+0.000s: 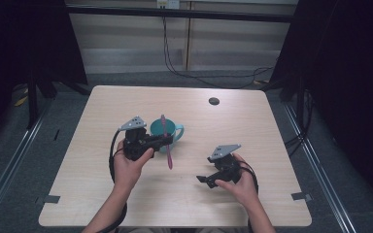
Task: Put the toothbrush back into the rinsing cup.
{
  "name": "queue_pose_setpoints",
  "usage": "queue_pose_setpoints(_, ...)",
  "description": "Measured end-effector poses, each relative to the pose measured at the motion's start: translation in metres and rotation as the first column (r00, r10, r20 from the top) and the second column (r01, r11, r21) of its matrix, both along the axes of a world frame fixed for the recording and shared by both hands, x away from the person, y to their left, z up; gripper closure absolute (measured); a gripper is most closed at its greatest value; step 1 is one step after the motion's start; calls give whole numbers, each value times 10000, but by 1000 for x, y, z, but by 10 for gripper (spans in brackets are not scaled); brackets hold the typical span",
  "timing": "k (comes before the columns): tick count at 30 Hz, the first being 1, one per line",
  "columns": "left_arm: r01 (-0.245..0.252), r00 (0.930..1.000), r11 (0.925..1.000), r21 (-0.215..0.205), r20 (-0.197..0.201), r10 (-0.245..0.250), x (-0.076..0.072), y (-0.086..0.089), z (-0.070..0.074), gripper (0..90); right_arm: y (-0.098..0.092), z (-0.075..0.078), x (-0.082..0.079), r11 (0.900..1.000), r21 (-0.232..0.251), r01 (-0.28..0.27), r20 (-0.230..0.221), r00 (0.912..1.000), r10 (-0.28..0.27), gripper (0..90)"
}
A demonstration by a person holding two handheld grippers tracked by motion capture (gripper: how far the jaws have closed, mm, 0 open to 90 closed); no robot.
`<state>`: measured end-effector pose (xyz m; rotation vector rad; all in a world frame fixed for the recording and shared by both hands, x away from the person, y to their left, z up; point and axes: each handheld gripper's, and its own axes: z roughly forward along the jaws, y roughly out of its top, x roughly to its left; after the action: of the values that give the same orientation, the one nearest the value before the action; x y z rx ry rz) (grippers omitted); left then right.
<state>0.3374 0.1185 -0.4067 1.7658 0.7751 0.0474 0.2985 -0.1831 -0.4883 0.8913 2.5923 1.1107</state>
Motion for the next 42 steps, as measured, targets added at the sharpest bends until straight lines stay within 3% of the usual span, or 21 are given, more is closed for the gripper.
queue_pose_setpoints(8,30,10000,9998,189,3,-30,3,3,6,803,-17,-16,-8,9982,-507,325,-149,9993,-333,153)
queue_pose_setpoints(15,144,9999,9992,383,-34,-143,5,1,11,803,-24,-19,-13,9974,-393,601,166,9981,-594,142)
queue_pose_setpoints(19,105,9999,9992,390,-3,-105,7,1,16,803,-27,-23,-16,9972,4,754,435,9962,-754,138)
queue_pose_setpoints(42,0,10000,9993,377,43,-2,18,1,42,803,-28,-24,-16,9952,-20,982,420,9943,-980,139)
